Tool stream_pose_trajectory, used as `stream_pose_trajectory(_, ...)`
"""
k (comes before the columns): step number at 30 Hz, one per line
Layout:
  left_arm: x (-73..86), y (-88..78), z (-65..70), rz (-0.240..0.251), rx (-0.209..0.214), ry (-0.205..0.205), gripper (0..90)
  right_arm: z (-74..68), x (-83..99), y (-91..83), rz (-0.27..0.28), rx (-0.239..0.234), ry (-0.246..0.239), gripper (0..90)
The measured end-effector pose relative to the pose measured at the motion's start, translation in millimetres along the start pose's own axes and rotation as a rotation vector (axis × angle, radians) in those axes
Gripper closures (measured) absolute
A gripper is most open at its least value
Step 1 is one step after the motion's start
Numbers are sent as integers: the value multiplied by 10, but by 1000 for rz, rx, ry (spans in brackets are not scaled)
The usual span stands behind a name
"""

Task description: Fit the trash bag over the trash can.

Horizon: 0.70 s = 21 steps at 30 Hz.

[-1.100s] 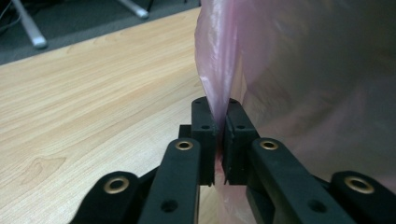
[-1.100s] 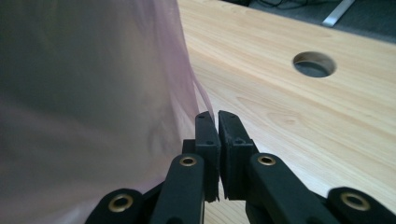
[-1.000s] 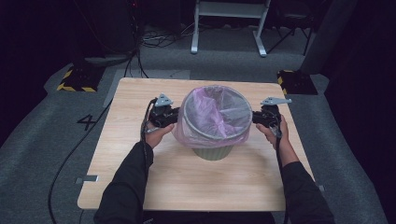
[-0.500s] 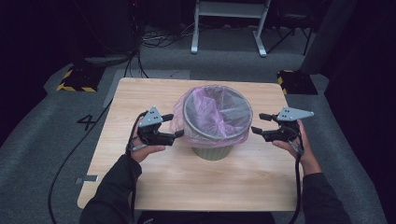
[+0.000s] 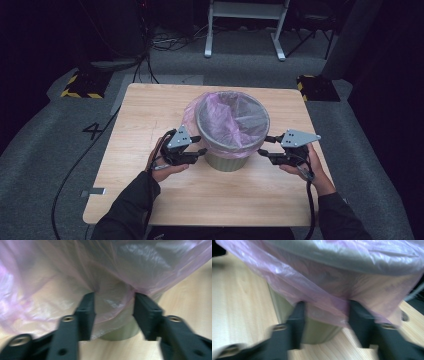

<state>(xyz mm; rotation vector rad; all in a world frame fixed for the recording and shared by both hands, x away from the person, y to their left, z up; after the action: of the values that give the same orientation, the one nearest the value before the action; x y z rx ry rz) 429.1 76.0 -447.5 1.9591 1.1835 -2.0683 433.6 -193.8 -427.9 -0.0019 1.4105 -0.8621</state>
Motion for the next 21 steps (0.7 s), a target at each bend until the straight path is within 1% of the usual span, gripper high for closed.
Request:
stream_pose_trajectory(1,16,3,1,-6,10,9,648,-7,2,-13,7,-9,-9,709)
stream_pose_trajectory(2,34,8,11,1,26,7,712,-20,-1,-27,27,-25,-17,765)
stream_pose_trajectory(3,65,19,5,-9,11,10,794,-31,4,-38,36,-34,-14,810)
stream_pose_trajectory(4,88,29,9,-17,12,18,860,-36,25,-37,19,-29,-16,861)
stream_pose_trajectory(5,115,41,20,-21,27,21,896,-42,40,-34,12,-27,-25,882)
stream_pose_trajectory(6,145,52,25,-29,33,19,897,-52,62,-29,3,-32,-26,899)
stream_pose_trajectory(8,222,86,30,-68,25,31,898,-52,115,-7,-17,-38,-18,900)
stream_pose_trajectory(10,288,111,33,-96,31,34,899,-51,172,15,-29,-53,-4,900)
stream_pose_trajectory(11,314,120,34,-110,31,37,899,-45,212,31,-42,-54,7,900)
stream_pose_trajectory(13,384,155,39,-138,32,37,899,-49,288,63,-75,-70,9,900)
stream_pose_trajectory(15,439,189,37,-164,25,41,898,-52,362,100,-109,-77,17,900)
stream_pose_trajectory(16,469,209,30,-177,11,45,898,-54,387,114,-120,-82,20,900)
stream_pose_trajectory(18,528,242,22,-192,15,33,893,-51,447,154,-142,-92,34,900)
stream_pose_trajectory(20,611,285,14,-221,9,30,863,-34,515,203,-173,-93,52,900)
stream_pose_trajectory(21,652,300,12,-234,10,20,851,-22,549,229,-182,-94,60,898)
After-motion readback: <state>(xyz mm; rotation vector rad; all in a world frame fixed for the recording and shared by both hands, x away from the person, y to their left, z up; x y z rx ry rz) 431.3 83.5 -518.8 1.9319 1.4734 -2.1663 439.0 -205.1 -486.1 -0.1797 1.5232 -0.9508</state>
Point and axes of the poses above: each handheld gripper's, and its own axes: y roughly forward along the jaws, x roughly out of its underside, z roughly to its right, the point moved 7 cm from there along y, roughly forward along the jaws
